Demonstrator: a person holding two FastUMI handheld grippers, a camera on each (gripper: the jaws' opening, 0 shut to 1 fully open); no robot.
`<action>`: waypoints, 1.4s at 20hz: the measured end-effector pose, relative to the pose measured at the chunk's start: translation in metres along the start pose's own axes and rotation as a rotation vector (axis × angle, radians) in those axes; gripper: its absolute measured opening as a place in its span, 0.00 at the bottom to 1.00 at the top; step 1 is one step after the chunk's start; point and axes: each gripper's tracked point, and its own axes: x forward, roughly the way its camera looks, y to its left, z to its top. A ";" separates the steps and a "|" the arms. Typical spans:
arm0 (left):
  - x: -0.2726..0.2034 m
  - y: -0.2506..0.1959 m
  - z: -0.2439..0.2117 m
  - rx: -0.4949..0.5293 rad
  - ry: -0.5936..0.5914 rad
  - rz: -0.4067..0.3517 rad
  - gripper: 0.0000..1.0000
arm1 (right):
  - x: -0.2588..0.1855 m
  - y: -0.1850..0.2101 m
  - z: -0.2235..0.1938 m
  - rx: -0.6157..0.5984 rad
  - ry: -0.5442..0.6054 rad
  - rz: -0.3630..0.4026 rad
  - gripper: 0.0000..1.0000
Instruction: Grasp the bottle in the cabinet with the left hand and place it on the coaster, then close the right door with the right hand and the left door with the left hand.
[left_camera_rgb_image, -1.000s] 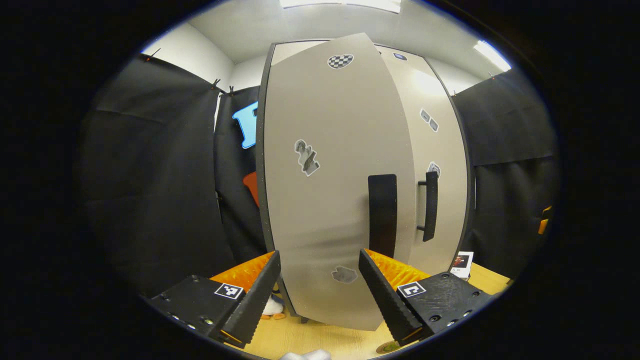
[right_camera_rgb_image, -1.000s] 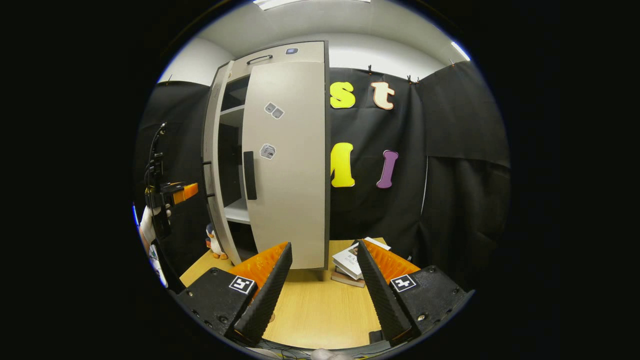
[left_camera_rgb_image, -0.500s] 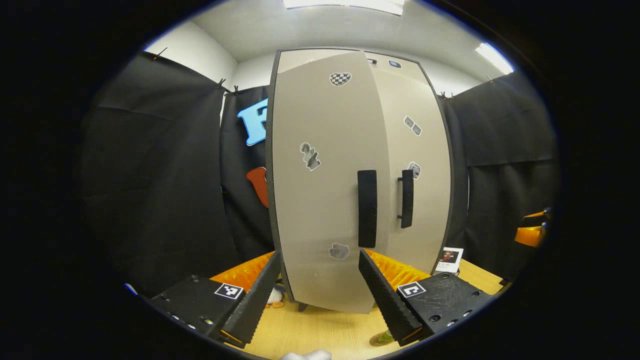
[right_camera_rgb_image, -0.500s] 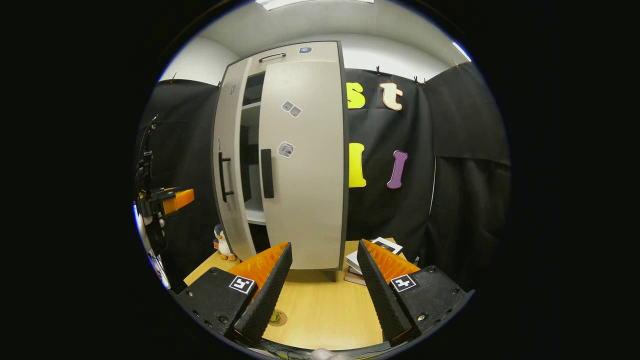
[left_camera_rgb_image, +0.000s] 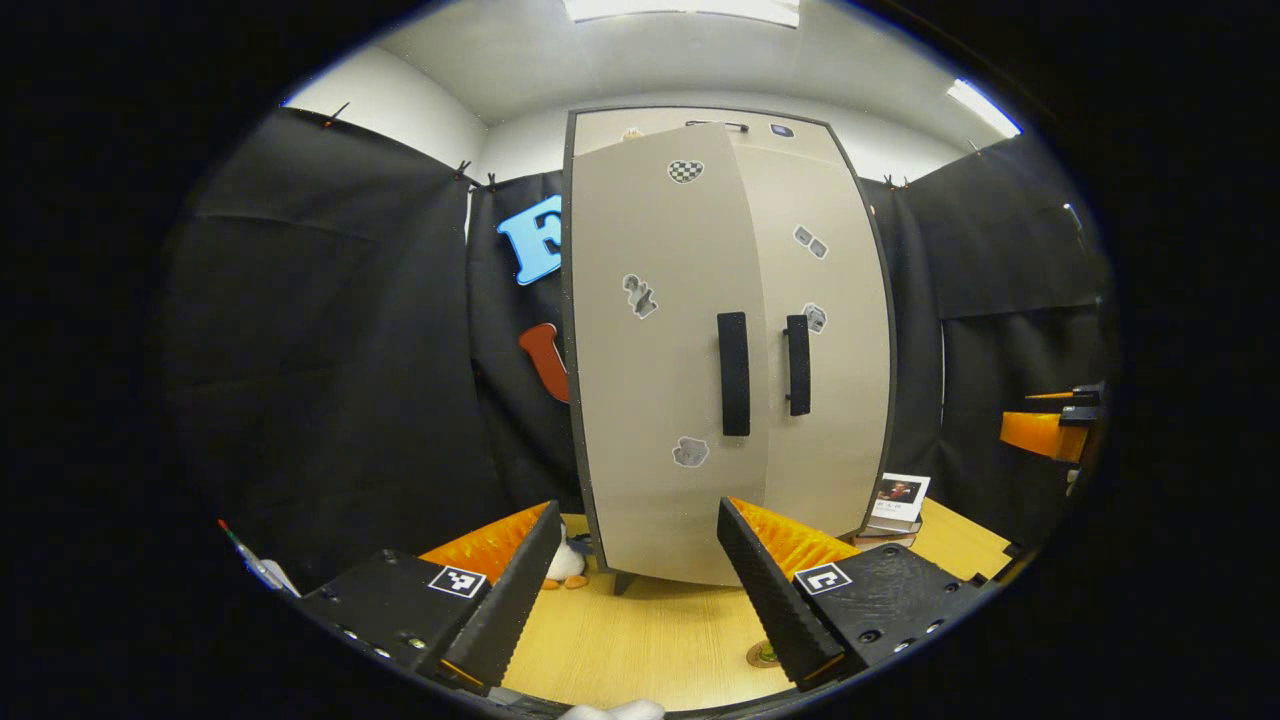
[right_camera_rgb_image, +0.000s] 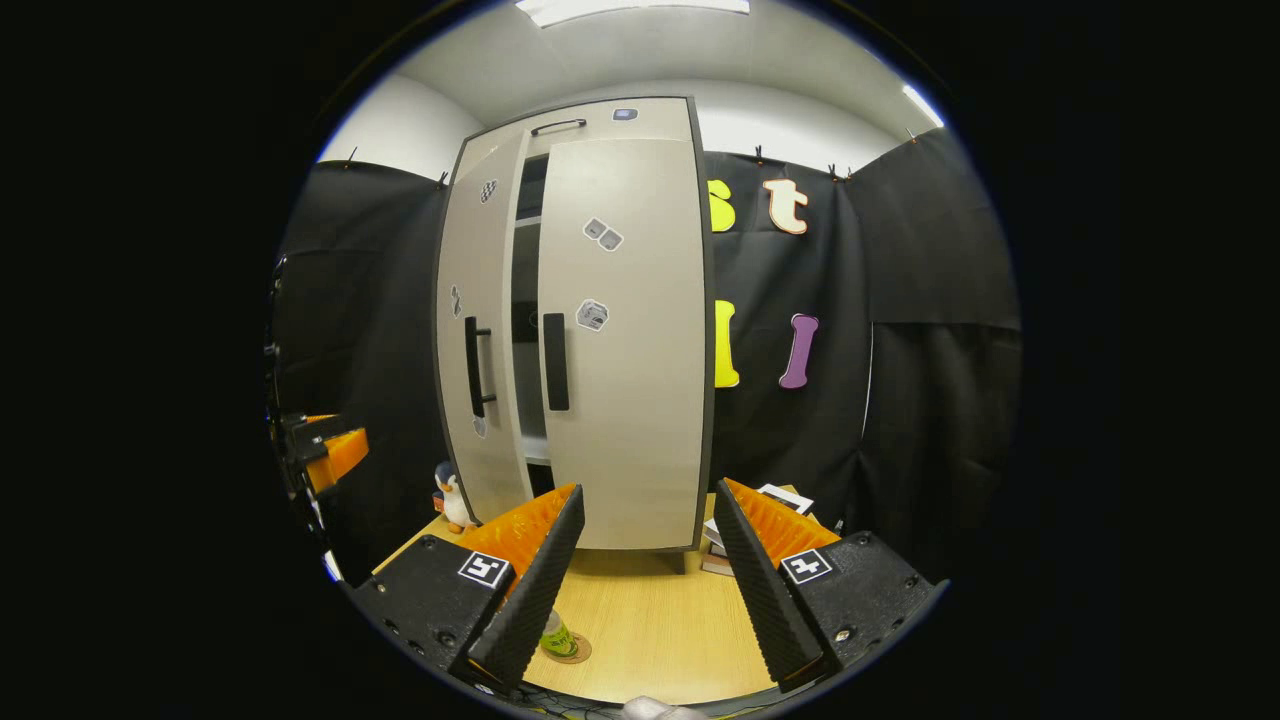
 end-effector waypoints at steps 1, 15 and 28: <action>-0.006 -0.001 -0.006 -0.009 0.004 0.007 0.96 | -0.002 0.003 0.000 0.000 -0.002 0.001 0.81; -0.012 -0.005 -0.007 -0.011 -0.004 0.006 0.96 | -0.011 -0.006 0.006 -0.010 -0.032 -0.019 0.81; 0.029 -0.012 0.005 -0.025 -0.003 -0.010 0.96 | 0.023 -0.010 0.019 -0.027 -0.040 -0.016 0.81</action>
